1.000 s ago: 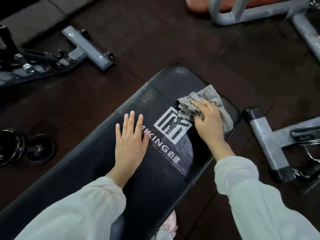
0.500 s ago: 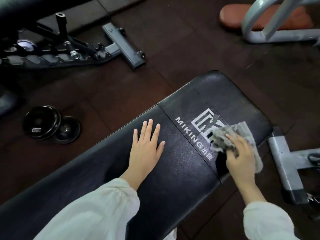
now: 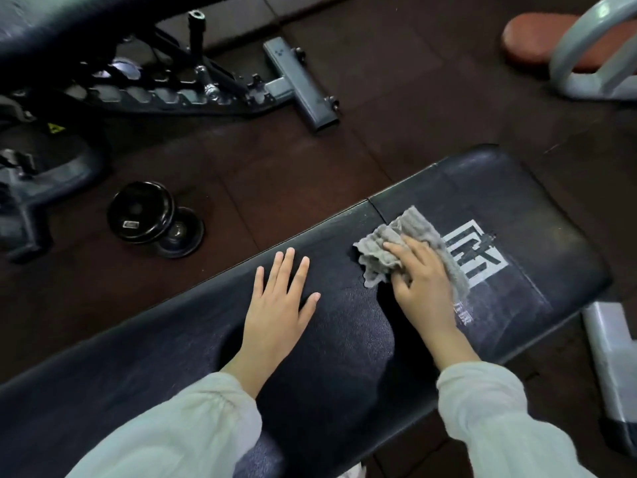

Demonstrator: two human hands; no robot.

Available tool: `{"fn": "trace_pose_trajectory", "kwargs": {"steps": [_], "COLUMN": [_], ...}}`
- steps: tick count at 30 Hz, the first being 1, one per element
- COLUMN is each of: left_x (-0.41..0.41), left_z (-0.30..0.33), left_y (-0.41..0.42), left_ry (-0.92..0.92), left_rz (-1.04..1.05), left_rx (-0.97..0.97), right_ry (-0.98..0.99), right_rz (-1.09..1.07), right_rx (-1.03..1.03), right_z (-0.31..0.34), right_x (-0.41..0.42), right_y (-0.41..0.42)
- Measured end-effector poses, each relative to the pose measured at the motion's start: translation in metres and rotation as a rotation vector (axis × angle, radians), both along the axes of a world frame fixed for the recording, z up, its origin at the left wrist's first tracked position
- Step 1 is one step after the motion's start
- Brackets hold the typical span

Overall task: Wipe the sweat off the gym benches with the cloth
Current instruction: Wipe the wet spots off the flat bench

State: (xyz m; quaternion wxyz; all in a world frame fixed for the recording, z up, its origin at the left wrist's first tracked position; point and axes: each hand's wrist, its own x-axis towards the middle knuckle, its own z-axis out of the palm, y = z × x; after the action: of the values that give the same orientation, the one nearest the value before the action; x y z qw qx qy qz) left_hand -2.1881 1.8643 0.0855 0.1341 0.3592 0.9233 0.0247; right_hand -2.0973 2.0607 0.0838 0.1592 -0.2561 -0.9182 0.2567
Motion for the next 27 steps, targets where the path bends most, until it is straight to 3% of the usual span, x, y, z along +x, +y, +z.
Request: {"fn": "trace_pose_trajectory", "kwargs": {"steps": [4,9,16,23,27], "left_x": [0.003,0.007,0.018,0.060,0.086], "left_z": [0.003,0.030,0.117,0.174,0.201], "left_y": [-0.001,-0.004,-0.059,-0.177,-0.274], "left_ry": [-0.040,-0.148,-0.090,-0.113,-0.121], "left_rz": [0.006,0.046,0.197,0.498,0.613], "left_rx": [-0.032,-0.051,-0.048,-0.036,-0.062], "right_ry": [-0.006,-0.168,-0.287,-0.277,-0.268], "right_rz": [-0.082,-0.116,0.136,0.455,0.616], "right_rx": [0.082,0.089,-0.033,0.144,0.137], "right_z": [-0.008,0.006,0.087,0.142,0.164], "right_x": [-0.014,-0.012,-0.019,-0.017,0.002], "right_y": [-0.010,-0.037,-0.119,-0.244,-0.341]}}
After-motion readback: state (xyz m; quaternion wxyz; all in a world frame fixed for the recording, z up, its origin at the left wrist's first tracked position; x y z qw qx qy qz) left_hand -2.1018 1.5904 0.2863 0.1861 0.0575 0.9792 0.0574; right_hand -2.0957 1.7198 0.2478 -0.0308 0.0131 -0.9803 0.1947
